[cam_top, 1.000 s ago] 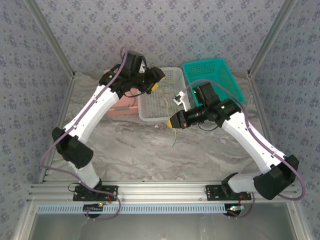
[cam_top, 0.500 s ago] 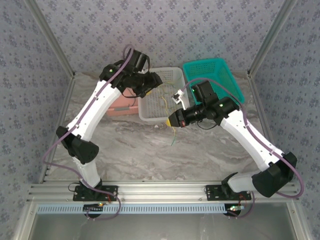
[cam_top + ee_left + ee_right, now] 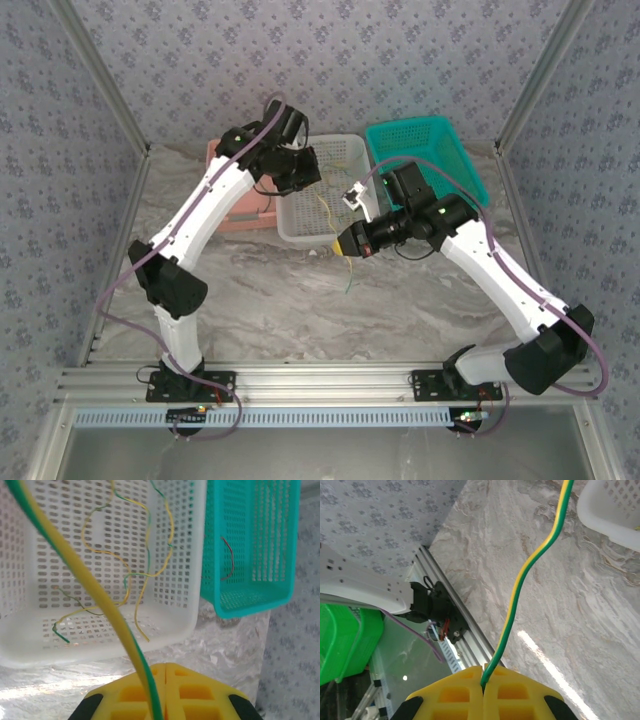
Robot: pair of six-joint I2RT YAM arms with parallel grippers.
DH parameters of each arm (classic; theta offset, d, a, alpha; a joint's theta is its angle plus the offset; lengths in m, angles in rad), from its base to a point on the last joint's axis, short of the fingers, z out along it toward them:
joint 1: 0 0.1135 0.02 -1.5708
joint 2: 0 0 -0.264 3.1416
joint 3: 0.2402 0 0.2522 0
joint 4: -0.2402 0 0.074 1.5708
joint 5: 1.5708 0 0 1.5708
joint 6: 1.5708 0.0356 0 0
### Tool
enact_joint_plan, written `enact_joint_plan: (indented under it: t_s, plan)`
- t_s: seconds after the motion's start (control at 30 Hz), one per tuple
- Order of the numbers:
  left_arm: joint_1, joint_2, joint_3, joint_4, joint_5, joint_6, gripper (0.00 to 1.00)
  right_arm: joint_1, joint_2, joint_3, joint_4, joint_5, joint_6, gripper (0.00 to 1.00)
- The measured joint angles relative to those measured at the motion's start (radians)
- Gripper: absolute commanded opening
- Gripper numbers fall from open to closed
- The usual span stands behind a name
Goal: Untangle the cables
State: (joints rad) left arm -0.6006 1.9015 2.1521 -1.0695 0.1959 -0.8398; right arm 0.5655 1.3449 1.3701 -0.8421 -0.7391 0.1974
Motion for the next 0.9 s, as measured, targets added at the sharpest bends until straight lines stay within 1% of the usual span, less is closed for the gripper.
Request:
enact_joint_plan:
  t_s: [0.13, 0.27, 0.37, 0.5, 0.67, 0.8, 0.9]
  plan:
    - [0.035, 0.025, 0.029, 0.025, 0.143, 0.148, 0.0, -0.01, 0.023, 0.018, -0.039, 0.079, -0.048, 0.0]
    - [0.097, 0.119, 0.106, 0.014, 0.29, 0.278, 0.0, -0.063, 0.094, 0.051, -0.047, 0.163, -0.093, 0.0]
    - [0.149, 0.18, 0.107, 0.018, 0.399, 0.335, 0.0, -0.09, 0.183, 0.103, -0.063, 0.194, -0.13, 0.0]
    - [0.206, 0.277, 0.125, 0.021, 0.529, 0.377, 0.0, -0.092, 0.292, 0.185, -0.098, 0.22, -0.171, 0.0]
    - [0.22, 0.302, 0.073, 0.023, 0.622, 0.383, 0.0, -0.093, 0.314, 0.217, -0.146, 0.228, -0.191, 0.0]
    - [0.203, 0.298, -0.012, 0.024, 0.652, 0.387, 0.0, -0.093, 0.302, 0.22, -0.203, 0.223, -0.192, 0.0]
    - [0.18, 0.298, -0.063, 0.016, 0.653, 0.388, 0.0, -0.093, 0.27, 0.199, -0.229, 0.2, -0.191, 0.0]
